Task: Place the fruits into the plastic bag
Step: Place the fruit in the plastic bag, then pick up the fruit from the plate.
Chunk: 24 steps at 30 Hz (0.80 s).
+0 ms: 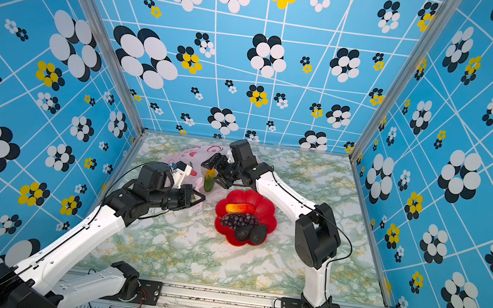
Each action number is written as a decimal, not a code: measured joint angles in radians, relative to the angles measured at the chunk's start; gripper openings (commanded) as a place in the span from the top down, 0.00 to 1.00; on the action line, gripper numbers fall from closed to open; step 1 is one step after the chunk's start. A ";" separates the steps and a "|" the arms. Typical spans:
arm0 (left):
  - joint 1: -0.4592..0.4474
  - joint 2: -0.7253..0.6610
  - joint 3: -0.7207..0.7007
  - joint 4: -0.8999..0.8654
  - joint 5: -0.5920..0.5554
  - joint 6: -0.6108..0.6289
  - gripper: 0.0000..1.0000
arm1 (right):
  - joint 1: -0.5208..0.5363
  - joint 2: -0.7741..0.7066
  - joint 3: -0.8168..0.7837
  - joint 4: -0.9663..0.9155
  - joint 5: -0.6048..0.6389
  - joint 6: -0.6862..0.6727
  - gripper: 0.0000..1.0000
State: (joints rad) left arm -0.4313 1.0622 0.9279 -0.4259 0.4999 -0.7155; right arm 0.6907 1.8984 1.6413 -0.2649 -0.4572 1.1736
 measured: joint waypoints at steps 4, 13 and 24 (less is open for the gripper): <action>-0.021 0.027 0.021 -0.003 -0.004 0.008 1.00 | 0.000 -0.087 -0.023 -0.091 0.046 -0.069 0.16; -0.043 0.063 0.035 -0.009 -0.007 0.014 1.00 | -0.016 -0.322 -0.053 -0.472 0.241 -0.309 0.14; -0.044 0.047 0.034 -0.016 -0.011 0.014 1.00 | 0.003 -0.337 -0.151 -0.847 0.318 -0.488 0.07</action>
State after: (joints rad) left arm -0.4755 1.1095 0.9623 -0.4416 0.4889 -0.7017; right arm 0.6937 1.5612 1.4906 -1.1118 -0.1390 0.6861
